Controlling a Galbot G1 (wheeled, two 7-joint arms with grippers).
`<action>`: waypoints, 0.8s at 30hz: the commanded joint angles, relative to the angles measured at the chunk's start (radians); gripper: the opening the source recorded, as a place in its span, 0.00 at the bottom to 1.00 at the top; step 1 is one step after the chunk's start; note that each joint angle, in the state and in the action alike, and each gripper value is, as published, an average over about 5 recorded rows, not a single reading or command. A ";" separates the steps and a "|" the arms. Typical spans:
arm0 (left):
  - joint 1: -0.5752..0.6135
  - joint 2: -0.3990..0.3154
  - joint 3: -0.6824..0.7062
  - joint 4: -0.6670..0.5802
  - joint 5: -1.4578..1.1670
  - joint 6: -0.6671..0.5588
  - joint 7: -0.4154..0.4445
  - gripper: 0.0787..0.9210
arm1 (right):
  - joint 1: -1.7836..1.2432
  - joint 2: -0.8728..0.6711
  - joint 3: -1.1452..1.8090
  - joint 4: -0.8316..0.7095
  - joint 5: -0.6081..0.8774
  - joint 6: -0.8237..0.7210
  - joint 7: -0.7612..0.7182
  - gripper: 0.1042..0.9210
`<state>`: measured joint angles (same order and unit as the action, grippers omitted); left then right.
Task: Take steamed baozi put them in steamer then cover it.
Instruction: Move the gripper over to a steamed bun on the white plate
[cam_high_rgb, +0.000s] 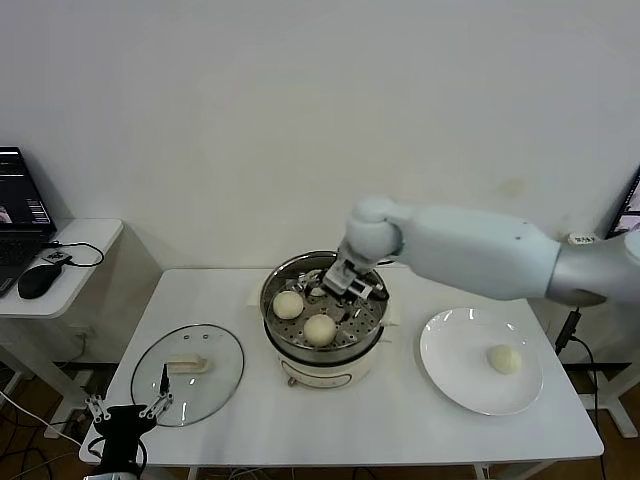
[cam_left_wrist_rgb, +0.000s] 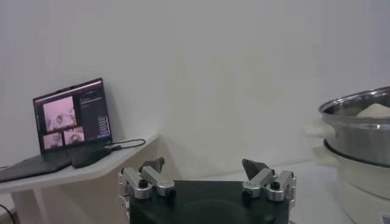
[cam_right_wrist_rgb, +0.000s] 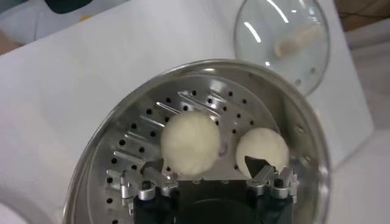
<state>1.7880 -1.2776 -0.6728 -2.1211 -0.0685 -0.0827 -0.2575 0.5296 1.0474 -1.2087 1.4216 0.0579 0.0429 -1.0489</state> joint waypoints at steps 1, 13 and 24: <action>-0.002 0.008 0.002 0.001 0.000 0.002 0.001 0.88 | 0.056 -0.184 0.064 0.054 0.053 -0.204 -0.048 0.88; -0.005 0.038 0.013 0.006 0.000 0.003 0.003 0.88 | -0.180 -0.571 0.236 0.115 -0.012 -0.323 -0.070 0.88; 0.003 0.039 0.019 0.011 0.012 0.008 0.005 0.88 | -0.633 -0.656 0.566 0.022 -0.213 -0.234 -0.083 0.88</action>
<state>1.7906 -1.2398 -0.6537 -2.1118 -0.0572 -0.0755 -0.2528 0.1829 0.5147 -0.8617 1.4731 -0.0466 -0.1944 -1.1194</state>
